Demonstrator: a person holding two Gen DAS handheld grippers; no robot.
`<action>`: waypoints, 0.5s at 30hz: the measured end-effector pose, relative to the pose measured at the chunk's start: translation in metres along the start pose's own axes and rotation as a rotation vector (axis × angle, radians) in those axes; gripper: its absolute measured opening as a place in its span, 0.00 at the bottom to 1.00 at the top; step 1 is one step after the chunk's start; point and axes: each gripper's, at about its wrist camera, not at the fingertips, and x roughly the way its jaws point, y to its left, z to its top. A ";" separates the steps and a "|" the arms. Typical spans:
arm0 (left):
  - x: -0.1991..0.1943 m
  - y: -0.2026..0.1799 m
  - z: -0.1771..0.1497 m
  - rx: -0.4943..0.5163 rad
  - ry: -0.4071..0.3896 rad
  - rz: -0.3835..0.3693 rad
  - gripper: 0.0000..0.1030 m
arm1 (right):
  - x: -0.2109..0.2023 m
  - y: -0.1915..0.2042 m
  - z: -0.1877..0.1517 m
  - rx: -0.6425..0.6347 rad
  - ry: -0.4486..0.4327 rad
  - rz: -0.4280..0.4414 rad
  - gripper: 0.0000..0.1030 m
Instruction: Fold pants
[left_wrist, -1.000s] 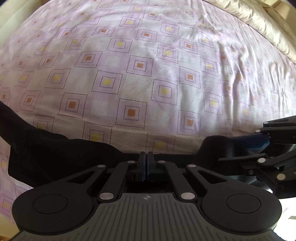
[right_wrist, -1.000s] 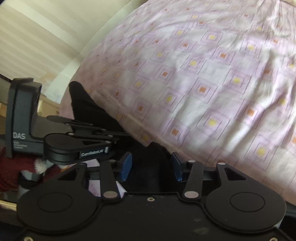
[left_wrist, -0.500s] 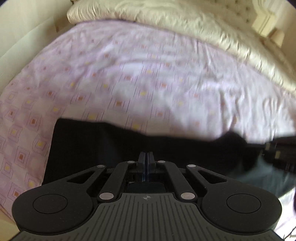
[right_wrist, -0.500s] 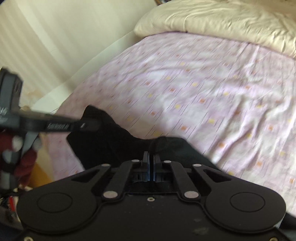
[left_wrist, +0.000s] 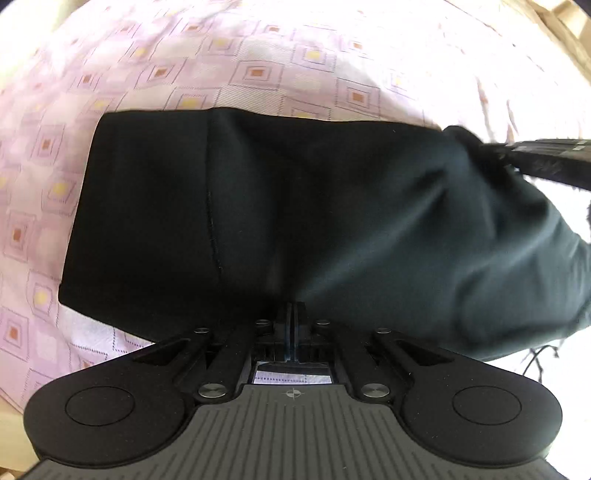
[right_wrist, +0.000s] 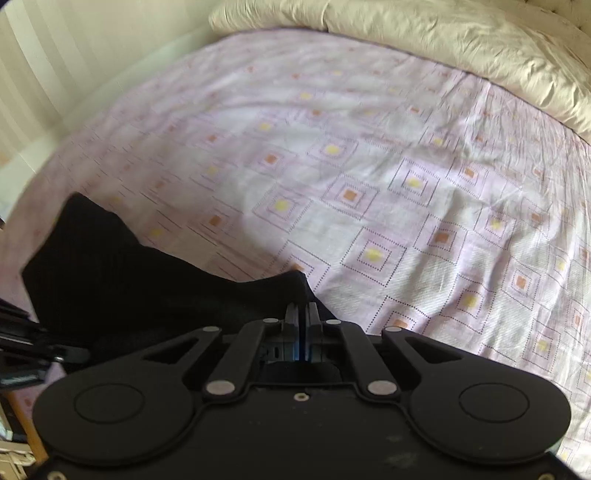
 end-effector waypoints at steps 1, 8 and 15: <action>0.000 0.001 -0.001 -0.004 0.002 -0.003 0.02 | 0.009 0.003 0.001 -0.009 0.016 -0.012 0.04; 0.002 -0.012 -0.008 0.073 -0.006 0.025 0.01 | 0.017 0.010 0.002 -0.049 0.024 -0.059 0.04; -0.037 -0.023 0.012 0.119 -0.156 0.027 0.02 | -0.036 -0.004 -0.006 0.089 -0.171 -0.078 0.41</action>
